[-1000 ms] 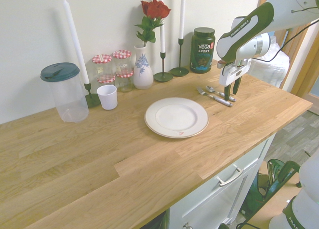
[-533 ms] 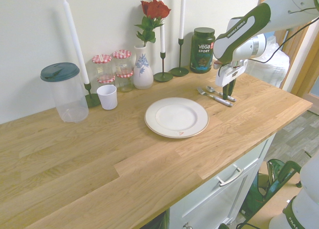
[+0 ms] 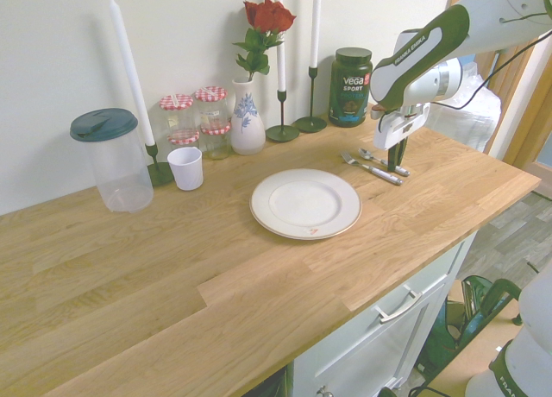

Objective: Put the spoon into the plate

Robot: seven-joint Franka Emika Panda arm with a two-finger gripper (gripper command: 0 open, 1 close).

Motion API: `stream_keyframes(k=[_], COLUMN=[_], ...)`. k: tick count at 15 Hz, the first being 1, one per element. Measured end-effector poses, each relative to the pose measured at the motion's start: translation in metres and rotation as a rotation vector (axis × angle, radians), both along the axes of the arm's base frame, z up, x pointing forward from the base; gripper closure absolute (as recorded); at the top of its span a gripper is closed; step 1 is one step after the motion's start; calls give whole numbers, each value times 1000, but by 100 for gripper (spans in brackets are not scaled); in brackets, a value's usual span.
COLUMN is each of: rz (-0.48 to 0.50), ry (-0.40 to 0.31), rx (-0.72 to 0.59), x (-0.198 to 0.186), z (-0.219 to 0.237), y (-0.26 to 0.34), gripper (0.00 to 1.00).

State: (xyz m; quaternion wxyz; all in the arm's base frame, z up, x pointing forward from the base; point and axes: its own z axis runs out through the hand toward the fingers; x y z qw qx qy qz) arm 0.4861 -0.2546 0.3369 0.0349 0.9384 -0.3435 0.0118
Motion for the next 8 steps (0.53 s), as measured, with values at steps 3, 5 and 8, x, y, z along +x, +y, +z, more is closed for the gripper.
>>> stream_keyframes(k=[3,5,8], rz=[-21,-49,-116], ry=[-14,-39,-67], rx=[-4,-3,14], x=[-3,-3,-11], z=[11,40,102], y=[-7,-7,18], gripper=[100,100,100])
